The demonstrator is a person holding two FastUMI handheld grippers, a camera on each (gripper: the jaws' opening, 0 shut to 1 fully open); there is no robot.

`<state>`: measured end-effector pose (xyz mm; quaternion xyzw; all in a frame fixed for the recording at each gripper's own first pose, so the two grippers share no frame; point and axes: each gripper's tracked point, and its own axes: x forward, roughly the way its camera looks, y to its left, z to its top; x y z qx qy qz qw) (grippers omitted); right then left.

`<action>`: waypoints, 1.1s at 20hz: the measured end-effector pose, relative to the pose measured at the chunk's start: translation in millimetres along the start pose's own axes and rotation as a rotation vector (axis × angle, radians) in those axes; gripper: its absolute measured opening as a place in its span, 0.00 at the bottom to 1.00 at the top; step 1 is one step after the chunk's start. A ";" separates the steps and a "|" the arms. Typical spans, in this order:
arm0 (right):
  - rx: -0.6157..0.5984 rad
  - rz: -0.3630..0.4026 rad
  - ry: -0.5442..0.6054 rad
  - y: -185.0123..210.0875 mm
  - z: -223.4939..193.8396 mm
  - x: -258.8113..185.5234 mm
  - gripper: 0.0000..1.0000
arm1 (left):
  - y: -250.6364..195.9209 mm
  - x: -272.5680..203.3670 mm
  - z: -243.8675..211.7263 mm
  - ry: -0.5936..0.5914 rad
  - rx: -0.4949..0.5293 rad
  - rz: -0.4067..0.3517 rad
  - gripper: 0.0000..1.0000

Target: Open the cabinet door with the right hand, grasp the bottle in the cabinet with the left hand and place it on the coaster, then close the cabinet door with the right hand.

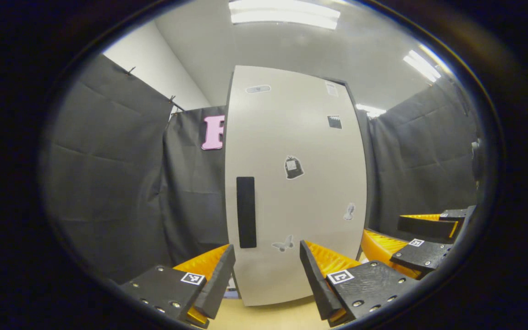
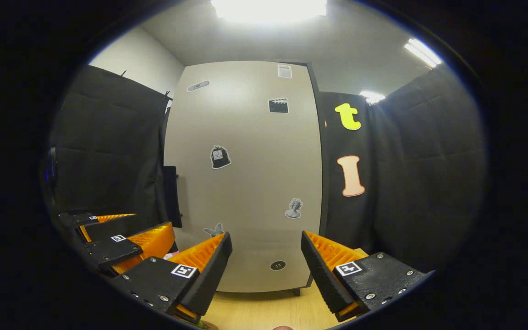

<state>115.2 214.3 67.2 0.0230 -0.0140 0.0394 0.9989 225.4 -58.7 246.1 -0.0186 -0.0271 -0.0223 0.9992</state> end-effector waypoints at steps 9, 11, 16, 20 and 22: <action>-0.037 -0.024 -0.018 -5.5 8.2 9.1 0.94 | 5.0 6.7 -3.5 0.018 -0.026 0.009 0.81; -0.042 -0.022 -0.015 -5.0 7.2 8.6 0.94 | 3.6 7.5 -4.8 0.020 -0.030 0.011 0.81; -0.048 -0.031 -0.012 -6.5 6.9 9.4 0.94 | -1.3 16.0 -4.8 0.026 -0.036 -0.002 0.81; -0.038 -0.039 -0.002 -11.1 4.0 11.6 0.94 | -7.5 17.1 -4.5 0.030 -0.038 -0.011 0.81; -0.038 -0.040 0.005 -12.7 1.9 12.4 0.94 | -8.9 20.4 -3.3 0.027 -0.036 -0.016 0.81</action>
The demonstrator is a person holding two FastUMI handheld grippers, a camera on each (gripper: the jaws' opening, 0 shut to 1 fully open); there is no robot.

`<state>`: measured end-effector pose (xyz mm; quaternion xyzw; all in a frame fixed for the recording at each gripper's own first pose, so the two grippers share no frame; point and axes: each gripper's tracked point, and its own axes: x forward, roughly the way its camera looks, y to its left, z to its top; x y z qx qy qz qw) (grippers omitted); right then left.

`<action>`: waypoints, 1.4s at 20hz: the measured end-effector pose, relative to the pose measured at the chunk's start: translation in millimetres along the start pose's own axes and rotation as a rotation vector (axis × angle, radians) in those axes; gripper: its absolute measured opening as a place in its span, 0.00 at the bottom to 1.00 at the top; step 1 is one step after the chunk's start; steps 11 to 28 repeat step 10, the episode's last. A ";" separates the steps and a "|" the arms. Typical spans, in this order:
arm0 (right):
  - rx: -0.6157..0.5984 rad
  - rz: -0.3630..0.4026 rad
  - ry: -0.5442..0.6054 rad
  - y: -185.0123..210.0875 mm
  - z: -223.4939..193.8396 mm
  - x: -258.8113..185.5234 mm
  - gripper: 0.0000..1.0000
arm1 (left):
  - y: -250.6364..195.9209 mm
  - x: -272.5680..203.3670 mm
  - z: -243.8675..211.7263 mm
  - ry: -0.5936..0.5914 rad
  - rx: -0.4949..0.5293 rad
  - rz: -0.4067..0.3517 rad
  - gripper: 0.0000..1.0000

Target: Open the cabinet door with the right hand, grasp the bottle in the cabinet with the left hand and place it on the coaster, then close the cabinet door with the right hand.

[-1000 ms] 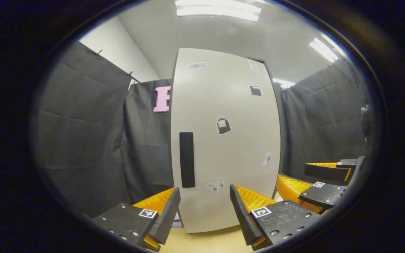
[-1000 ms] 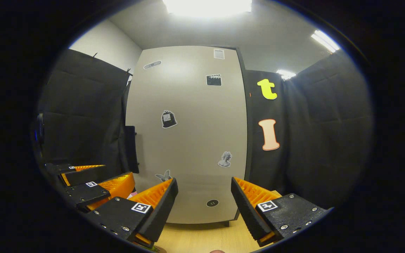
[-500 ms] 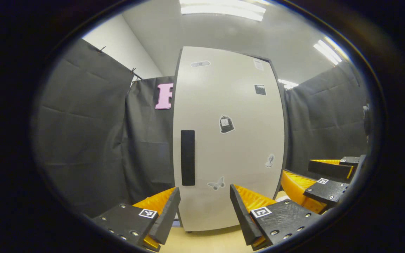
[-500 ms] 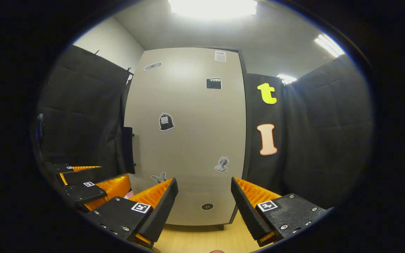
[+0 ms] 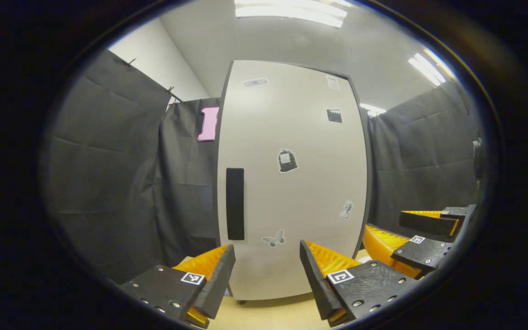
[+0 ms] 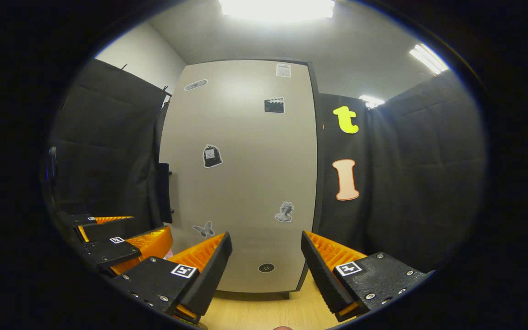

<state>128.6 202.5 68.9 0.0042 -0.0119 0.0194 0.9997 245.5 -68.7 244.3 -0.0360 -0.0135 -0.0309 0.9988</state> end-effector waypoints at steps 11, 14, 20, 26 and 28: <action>0.010 -0.001 0.004 -6.1 -2.4 5.6 0.94 | 3.0 7.5 6.5 -0.016 -0.006 0.011 0.81; 0.010 -0.001 0.004 -6.1 -2.4 5.6 0.94 | 3.0 7.5 6.5 -0.016 -0.006 0.011 0.81; 0.010 -0.001 0.004 -6.1 -2.4 5.6 0.94 | 3.0 7.5 6.5 -0.016 -0.006 0.011 0.81; 0.010 -0.001 0.004 -6.1 -2.4 5.6 0.94 | 3.0 7.5 6.5 -0.016 -0.006 0.011 0.81; 0.010 -0.001 0.004 -6.1 -2.4 5.6 0.94 | 3.0 7.5 6.5 -0.016 -0.006 0.011 0.81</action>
